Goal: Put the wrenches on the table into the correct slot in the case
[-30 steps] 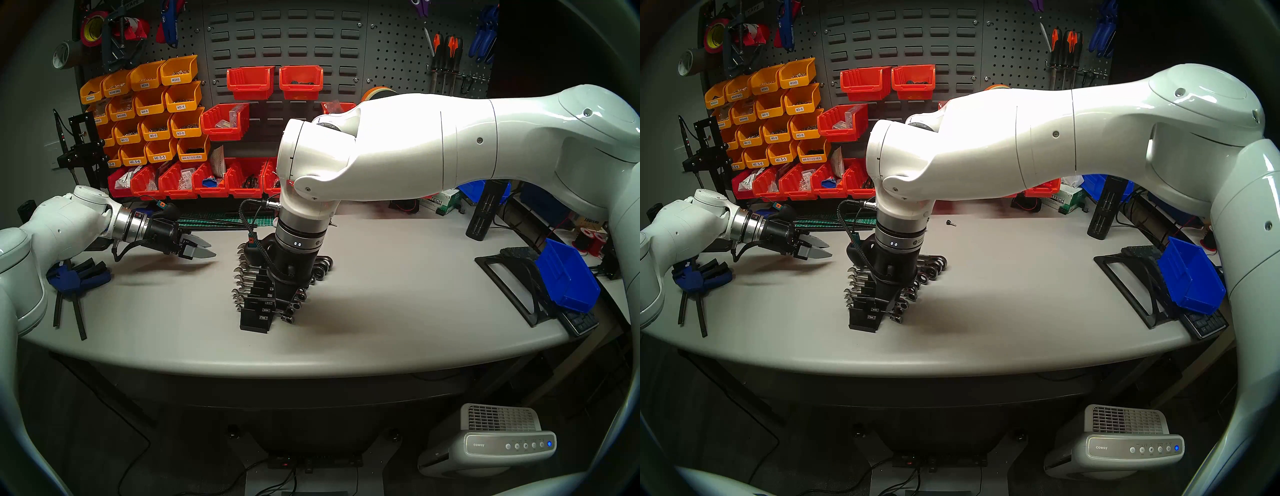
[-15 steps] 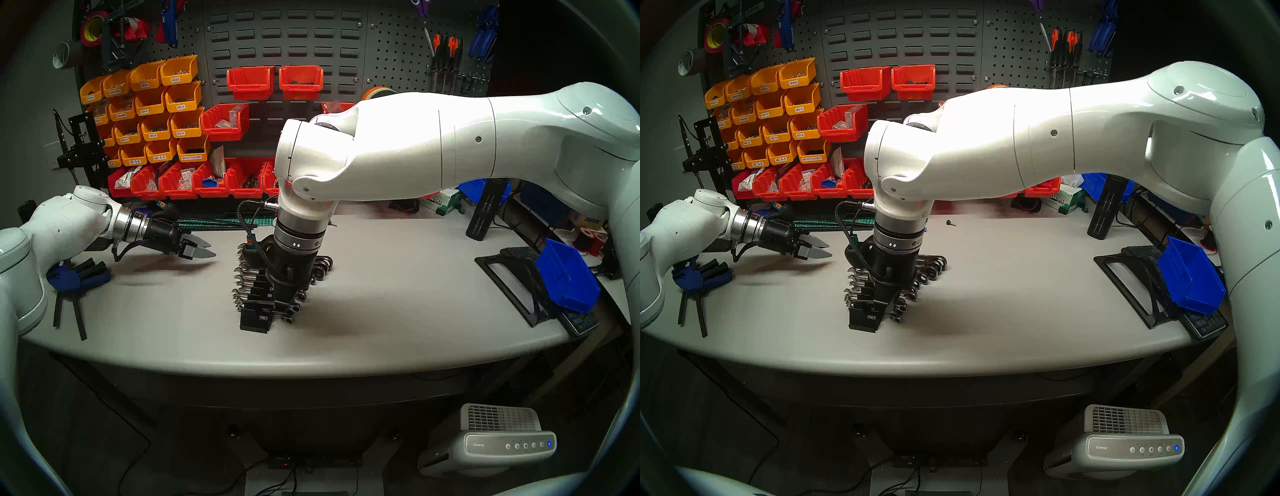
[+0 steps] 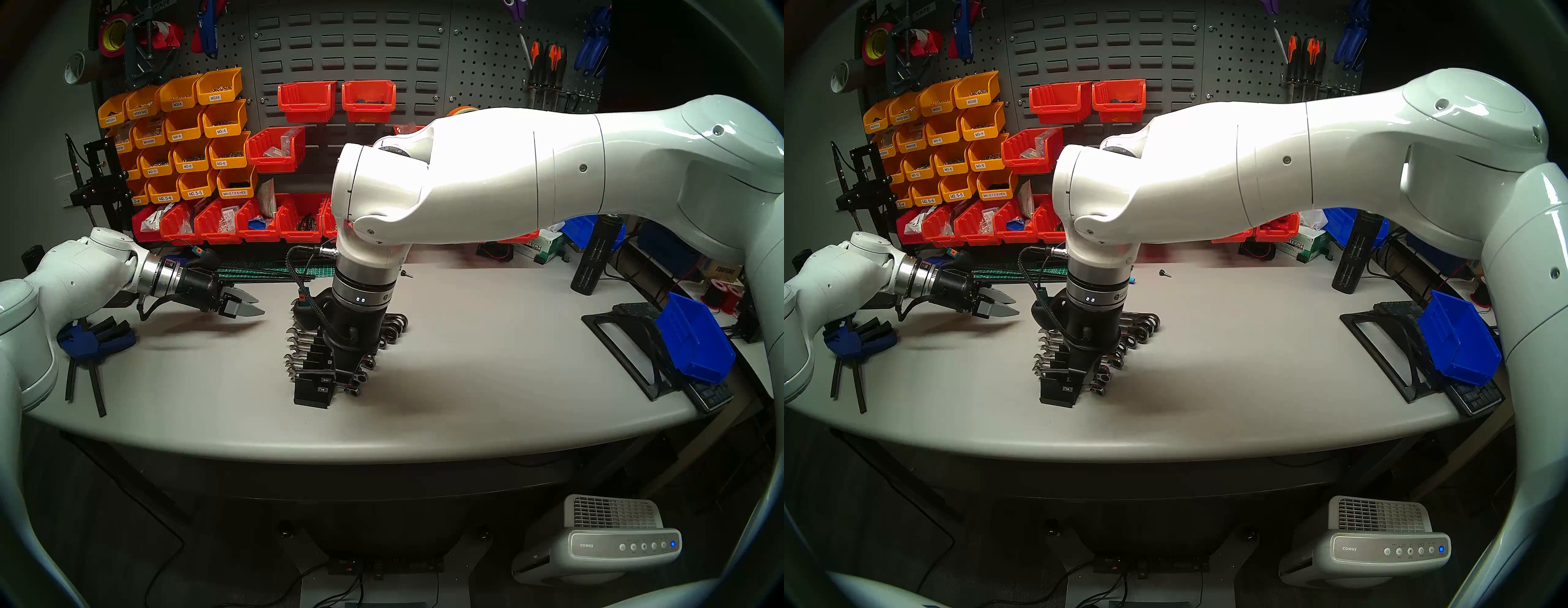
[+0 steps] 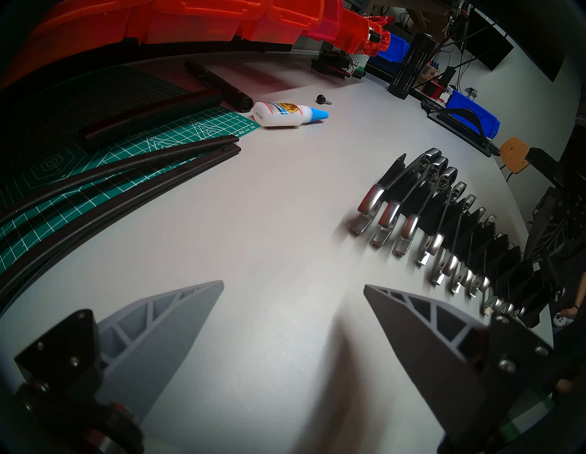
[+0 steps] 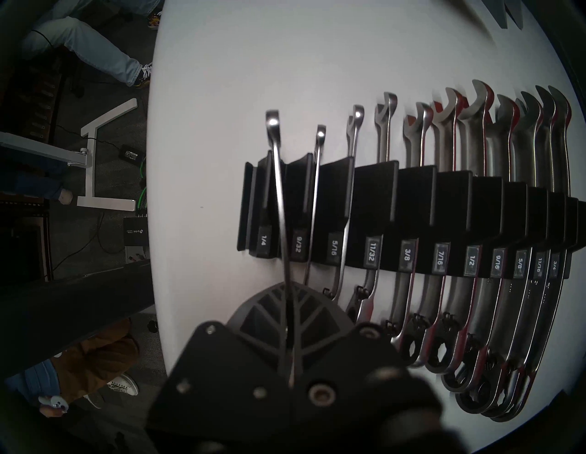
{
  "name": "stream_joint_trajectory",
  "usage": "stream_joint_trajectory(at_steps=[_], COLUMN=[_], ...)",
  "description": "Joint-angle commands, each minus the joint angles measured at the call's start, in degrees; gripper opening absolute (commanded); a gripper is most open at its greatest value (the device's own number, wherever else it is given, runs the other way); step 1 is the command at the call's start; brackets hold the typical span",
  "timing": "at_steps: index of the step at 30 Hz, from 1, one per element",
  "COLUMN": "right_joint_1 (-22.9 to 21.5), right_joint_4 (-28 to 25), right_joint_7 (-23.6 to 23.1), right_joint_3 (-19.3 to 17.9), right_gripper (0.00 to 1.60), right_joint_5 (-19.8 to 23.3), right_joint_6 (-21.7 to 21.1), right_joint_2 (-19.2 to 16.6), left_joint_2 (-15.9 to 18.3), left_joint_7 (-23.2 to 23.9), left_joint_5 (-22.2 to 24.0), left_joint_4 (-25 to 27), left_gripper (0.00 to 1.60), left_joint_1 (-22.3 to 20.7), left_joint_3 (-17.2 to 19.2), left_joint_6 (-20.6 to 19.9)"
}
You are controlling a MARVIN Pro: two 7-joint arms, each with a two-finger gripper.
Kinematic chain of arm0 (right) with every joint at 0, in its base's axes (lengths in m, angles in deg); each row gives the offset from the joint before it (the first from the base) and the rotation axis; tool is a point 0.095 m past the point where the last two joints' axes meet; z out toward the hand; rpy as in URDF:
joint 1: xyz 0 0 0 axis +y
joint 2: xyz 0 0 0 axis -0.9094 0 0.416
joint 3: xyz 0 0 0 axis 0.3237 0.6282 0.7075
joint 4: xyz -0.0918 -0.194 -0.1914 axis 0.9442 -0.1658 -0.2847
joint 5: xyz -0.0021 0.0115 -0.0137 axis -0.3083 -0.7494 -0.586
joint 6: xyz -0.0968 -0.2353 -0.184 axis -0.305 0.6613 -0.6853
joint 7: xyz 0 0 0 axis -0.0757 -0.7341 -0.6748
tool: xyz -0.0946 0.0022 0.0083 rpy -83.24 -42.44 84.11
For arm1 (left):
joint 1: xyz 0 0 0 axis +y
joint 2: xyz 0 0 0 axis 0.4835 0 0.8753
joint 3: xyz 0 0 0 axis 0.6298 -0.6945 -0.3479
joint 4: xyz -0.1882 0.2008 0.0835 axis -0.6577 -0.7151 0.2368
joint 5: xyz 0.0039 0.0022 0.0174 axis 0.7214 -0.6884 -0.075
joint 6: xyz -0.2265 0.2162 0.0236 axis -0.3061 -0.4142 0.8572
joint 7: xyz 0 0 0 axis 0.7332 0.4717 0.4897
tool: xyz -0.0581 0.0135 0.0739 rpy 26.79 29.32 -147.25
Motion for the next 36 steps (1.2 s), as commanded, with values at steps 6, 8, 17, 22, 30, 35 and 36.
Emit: stream_joint_trajectory(at_steps=[6, 8, 17, 22, 30, 35, 36], right_joint_1=[-1.9, -1.8, -1.6, -1.5, -1.5, -1.6, -1.6], right_joint_4=[0.0, -0.1, -0.5, -0.7, -0.7, -0.5, -0.4], right_joint_7=[-0.6, -0.5, 0.4, 1.1, 1.8, 1.9, 2.0], right_joint_3=[-1.2, -1.3, -1.6, -1.5, -1.1, -0.8, -0.8], right_gripper=[0.00, 0.00, 0.00, 0.00, 0.00, 0.00, 0.00], right_joint_5=[-0.1, -0.1, 0.6, 1.4, 2.1, 2.4, 2.4], right_joint_6=[0.0, 0.0, 0.0, 0.0, 0.0, 0.0, 0.0], right_joint_2=[0.4, 0.4, 0.0, -0.1, -0.4, -0.4, -0.4], left_joint_2=[-0.1, -0.1, -0.1, -0.1, -0.1, -0.1, -0.1], left_joint_7=[0.1, 0.1, 0.1, 0.1, 0.1, 0.1, 0.1], left_joint_5=[0.1, 0.1, 0.1, 0.1, 0.1, 0.1, 0.1], left_joint_4=[-0.1, -0.1, -0.1, -0.1, -0.1, -0.1, -0.1], left_gripper=[1.60, 1.60, 1.60, 1.60, 1.60, 1.60, 1.60], left_joint_1=[-1.6, -1.6, -1.6, -1.6, -1.6, -1.6, -1.6], left_joint_3=[0.6, 0.6, 0.6, 0.6, 0.6, 0.6, 0.6], left_joint_6=[0.1, 0.1, 0.1, 0.1, 0.1, 0.1, 0.1])
